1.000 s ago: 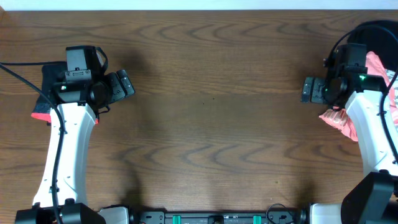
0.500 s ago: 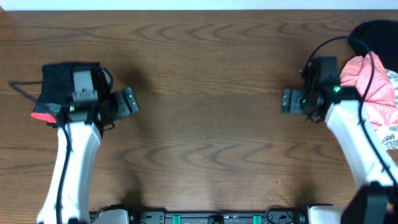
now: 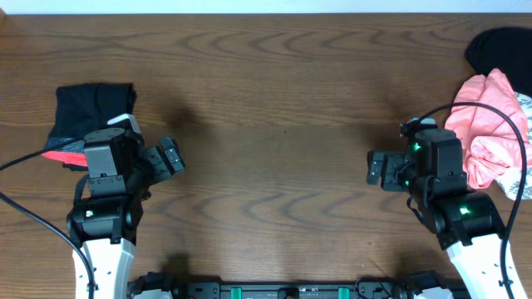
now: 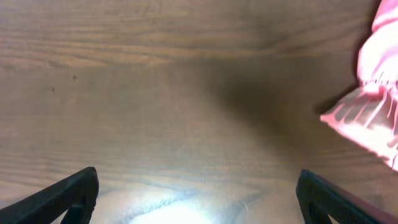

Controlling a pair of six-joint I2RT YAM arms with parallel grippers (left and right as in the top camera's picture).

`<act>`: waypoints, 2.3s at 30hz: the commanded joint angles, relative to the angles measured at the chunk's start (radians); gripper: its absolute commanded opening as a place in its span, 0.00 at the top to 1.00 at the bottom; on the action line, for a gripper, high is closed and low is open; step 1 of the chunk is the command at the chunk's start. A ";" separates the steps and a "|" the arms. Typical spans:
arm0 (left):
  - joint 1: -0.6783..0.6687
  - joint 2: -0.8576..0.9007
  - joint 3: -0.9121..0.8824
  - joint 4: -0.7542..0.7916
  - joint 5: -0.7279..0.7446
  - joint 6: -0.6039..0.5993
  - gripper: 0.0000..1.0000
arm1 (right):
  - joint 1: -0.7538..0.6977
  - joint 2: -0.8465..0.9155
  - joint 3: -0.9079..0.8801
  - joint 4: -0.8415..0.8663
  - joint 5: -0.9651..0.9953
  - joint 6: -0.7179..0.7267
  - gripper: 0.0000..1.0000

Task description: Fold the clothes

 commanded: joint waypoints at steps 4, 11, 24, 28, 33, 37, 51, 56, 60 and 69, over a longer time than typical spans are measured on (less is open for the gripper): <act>0.004 0.011 -0.006 0.002 0.002 -0.016 0.02 | 0.008 -0.001 -0.013 -0.004 0.003 0.019 0.01; 0.004 0.024 -0.006 0.002 0.002 -0.016 0.02 | 0.008 -0.001 -0.013 -0.004 0.003 0.019 0.01; 0.004 0.027 -0.006 0.002 0.002 -0.016 0.02 | 0.006 -0.060 -0.061 0.246 0.025 -0.290 0.01; 0.004 0.027 -0.006 0.002 0.002 -0.016 0.02 | -0.042 -0.206 -0.201 0.403 -0.002 -0.299 0.01; 0.004 0.027 -0.006 0.002 0.002 -0.016 0.02 | -0.106 -0.434 -0.439 0.603 -0.061 -0.299 0.01; 0.004 0.027 -0.006 0.002 0.002 -0.016 0.02 | -0.135 -0.612 -0.602 0.697 -0.077 -0.300 0.01; 0.004 0.027 -0.006 0.002 0.002 -0.016 0.02 | -0.161 -0.854 -0.812 0.830 -0.011 -0.464 0.01; 0.004 0.027 -0.006 0.002 0.002 -0.016 0.02 | -0.164 -0.900 -0.812 0.760 0.064 -0.464 0.01; 0.004 0.027 -0.006 0.002 0.002 -0.016 0.02 | -0.164 -0.953 -0.812 0.690 -0.003 -0.459 0.01; 0.004 0.027 -0.006 0.002 0.002 -0.016 0.02 | -0.164 -0.951 -0.812 0.689 -0.015 -0.460 0.01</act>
